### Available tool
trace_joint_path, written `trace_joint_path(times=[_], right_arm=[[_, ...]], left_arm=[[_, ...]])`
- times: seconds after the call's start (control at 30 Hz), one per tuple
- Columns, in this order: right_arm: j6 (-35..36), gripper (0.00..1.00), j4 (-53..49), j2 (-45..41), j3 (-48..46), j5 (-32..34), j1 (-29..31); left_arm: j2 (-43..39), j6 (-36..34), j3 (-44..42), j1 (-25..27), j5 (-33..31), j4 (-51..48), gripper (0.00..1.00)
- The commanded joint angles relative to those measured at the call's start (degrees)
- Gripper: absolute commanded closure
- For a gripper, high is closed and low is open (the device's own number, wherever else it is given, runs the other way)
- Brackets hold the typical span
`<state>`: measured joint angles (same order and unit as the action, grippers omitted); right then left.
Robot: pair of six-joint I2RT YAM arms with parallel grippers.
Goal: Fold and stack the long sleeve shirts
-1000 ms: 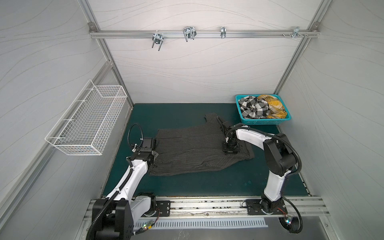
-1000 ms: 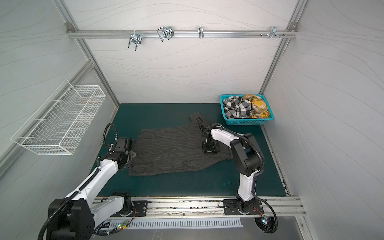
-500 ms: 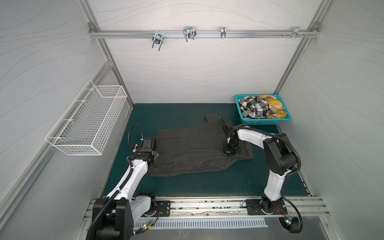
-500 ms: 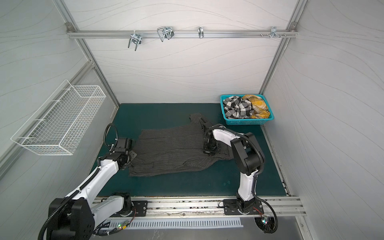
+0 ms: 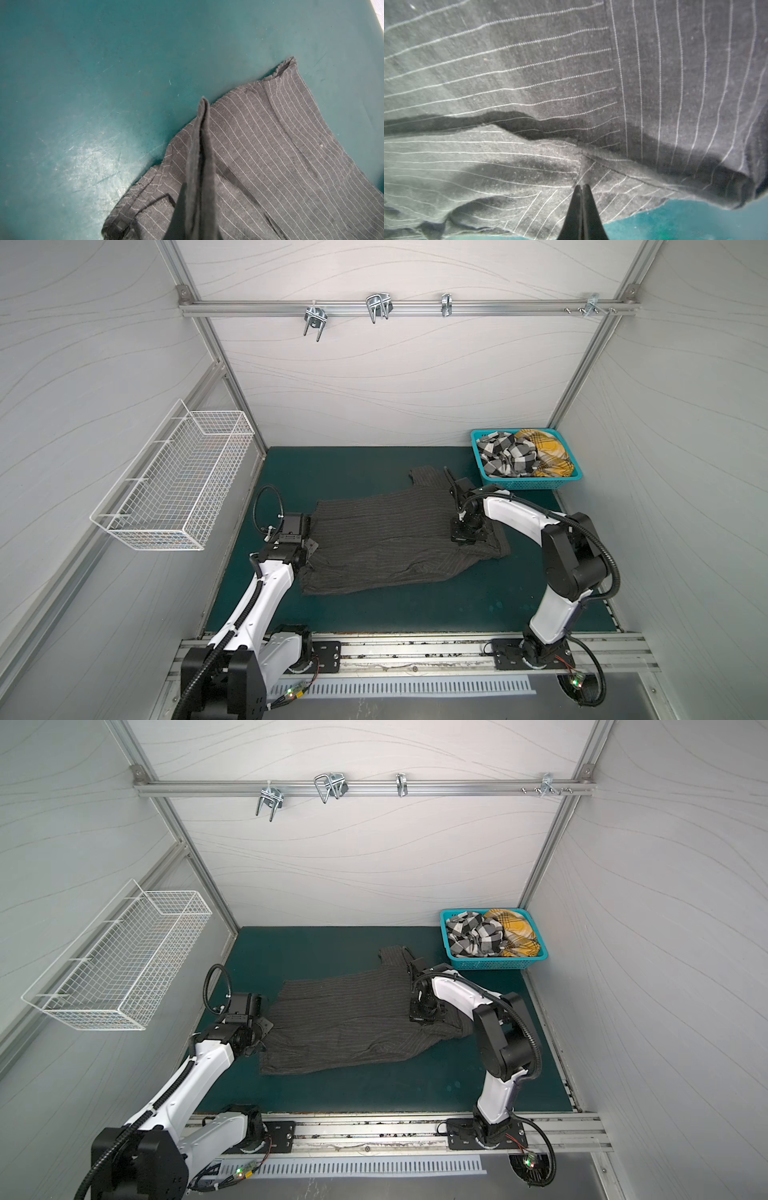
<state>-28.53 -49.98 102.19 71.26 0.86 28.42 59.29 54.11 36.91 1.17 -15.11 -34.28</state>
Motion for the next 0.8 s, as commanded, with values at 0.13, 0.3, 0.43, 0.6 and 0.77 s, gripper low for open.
trace_joint_path(times=[0.13, 0.3, 0.43, 0.6, 0.77], right_arm=[[1.8, 0.82, -0.5, 0.9, -0.3, 1.1, -0.4], [2.3, 0.73, -0.5, 1.7, 0.0, 2.2, -0.4], [2.3, 0.85, -0.1, 3.3, -0.3, 2.1, -0.4], [2.1, 0.75, 0.6, 3.4, -0.9, 1.5, -0.4], [2.0, 0.98, 0.7, 3.7, -0.9, 1.7, -0.1]], left_arm=[[-0.1, 1.0, 2.0, -0.3, 0.2, -1.0, 1.00], [0.1, 1.2, 2.3, -0.3, 0.2, -0.8, 1.00], [0.1, 0.9, 2.2, -0.3, -0.2, -0.8, 1.00], [0.1, 0.7, 1.8, -0.4, -0.5, -0.4, 1.00], [0.1, 0.8, 1.3, -0.3, -0.5, -0.2, 1.00]])
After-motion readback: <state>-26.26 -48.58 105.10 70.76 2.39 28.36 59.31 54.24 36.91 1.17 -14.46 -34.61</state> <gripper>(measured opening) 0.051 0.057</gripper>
